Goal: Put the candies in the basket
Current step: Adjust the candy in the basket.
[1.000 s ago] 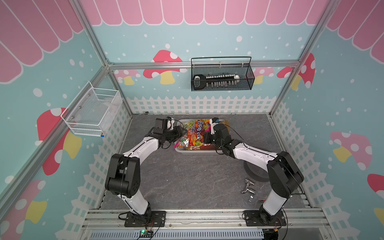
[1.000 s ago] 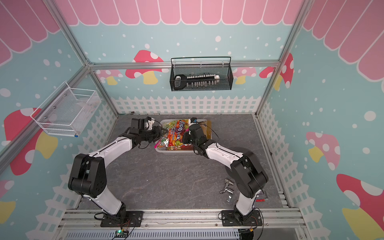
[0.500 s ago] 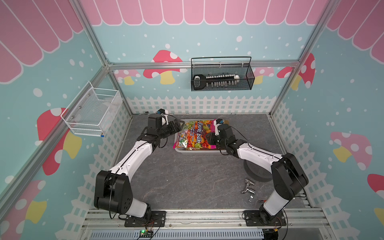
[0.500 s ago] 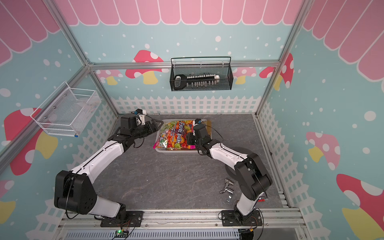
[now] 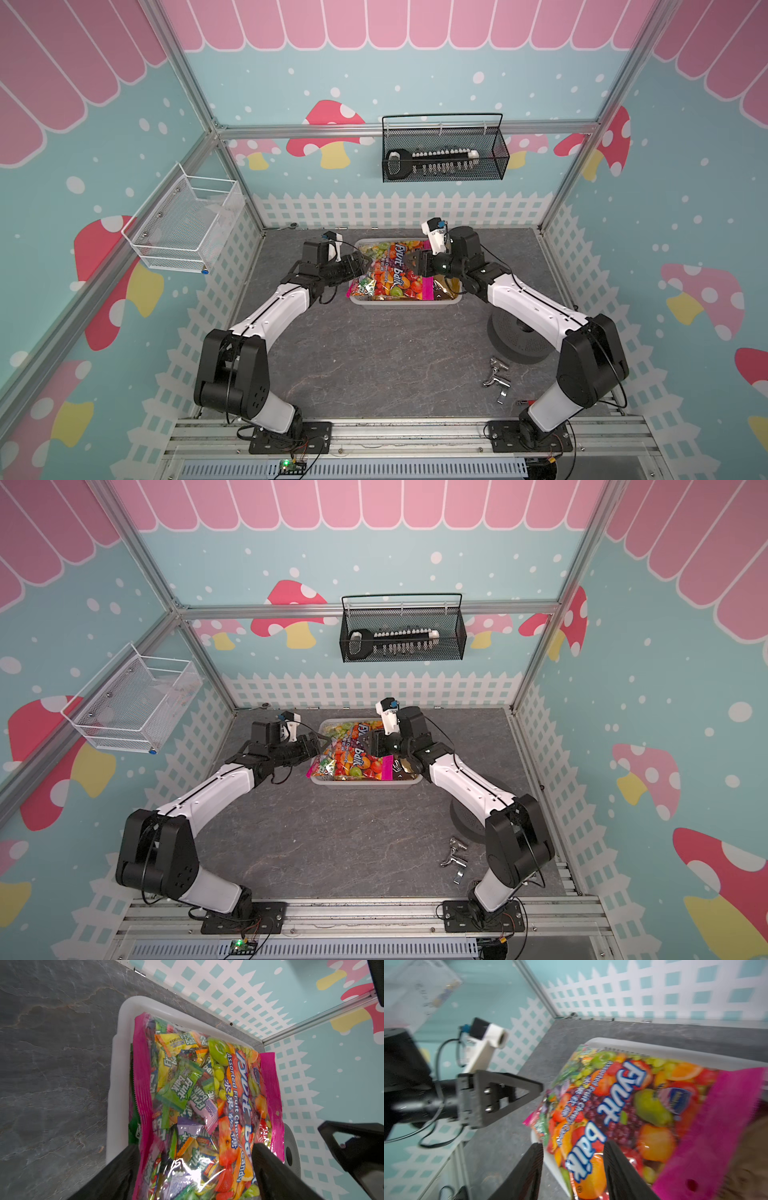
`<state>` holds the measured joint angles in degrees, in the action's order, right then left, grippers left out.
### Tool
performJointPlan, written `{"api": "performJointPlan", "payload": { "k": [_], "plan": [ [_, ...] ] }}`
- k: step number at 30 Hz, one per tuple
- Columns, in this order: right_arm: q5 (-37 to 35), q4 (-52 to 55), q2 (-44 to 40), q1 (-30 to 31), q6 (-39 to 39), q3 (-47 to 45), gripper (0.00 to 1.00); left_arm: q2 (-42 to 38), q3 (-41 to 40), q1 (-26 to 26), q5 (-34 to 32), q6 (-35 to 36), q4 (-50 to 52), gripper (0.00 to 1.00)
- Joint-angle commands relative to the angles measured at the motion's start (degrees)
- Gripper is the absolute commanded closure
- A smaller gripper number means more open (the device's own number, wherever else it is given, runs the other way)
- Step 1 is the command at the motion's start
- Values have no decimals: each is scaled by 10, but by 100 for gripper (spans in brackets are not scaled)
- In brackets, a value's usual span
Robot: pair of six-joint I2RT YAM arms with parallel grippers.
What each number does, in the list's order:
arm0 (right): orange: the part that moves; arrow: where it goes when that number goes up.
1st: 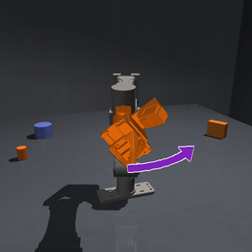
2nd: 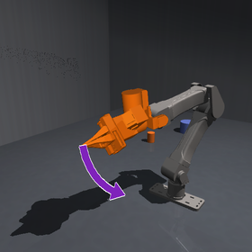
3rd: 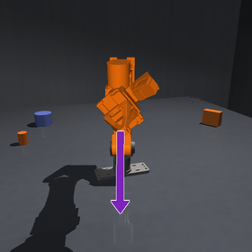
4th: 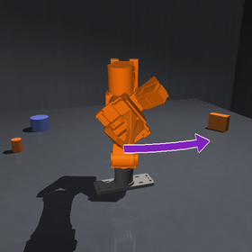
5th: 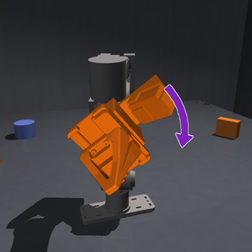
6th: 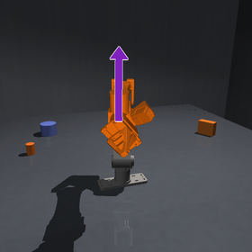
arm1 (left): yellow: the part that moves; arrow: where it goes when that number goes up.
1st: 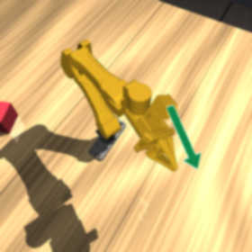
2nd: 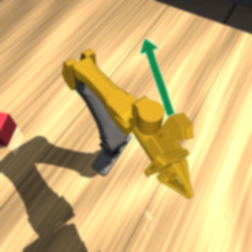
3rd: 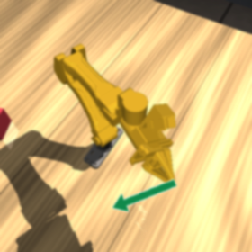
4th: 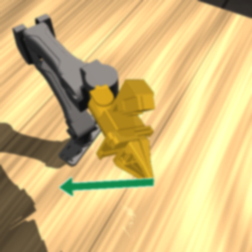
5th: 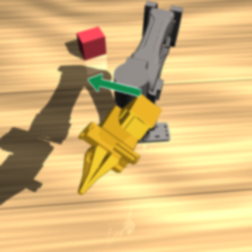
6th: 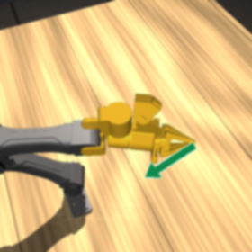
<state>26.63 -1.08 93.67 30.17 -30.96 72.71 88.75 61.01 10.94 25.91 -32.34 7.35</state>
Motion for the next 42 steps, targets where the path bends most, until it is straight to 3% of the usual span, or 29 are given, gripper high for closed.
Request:
{"api": "performJointPlan", "payload": {
  "k": [1,3,7,22,24,30,37,42],
  "plan": [
    [143,-80,33,13,-29,-14,49,18,-3,-2,44,-9,-29,13],
    [124,-81,46,12,-33,-21,49,26,-8,-1,46,-25,-43,13],
    [10,-8,69,8,-7,-18,49,51,-13,4,60,-49,-70,15],
    [-62,-6,114,-26,-1,-27,52,119,-3,45,88,-117,-153,21],
    [-66,-3,107,-28,1,-29,51,98,-19,44,69,-121,-151,21],
    [-73,20,57,-31,25,-28,47,6,-34,40,-49,-61,-92,5],
    [-177,93,-12,-43,77,-19,46,-51,-23,33,-158,-11,-41,5],
    [-277,132,-57,-71,105,-41,41,-48,-37,34,-191,13,-33,10]
  ]
}}
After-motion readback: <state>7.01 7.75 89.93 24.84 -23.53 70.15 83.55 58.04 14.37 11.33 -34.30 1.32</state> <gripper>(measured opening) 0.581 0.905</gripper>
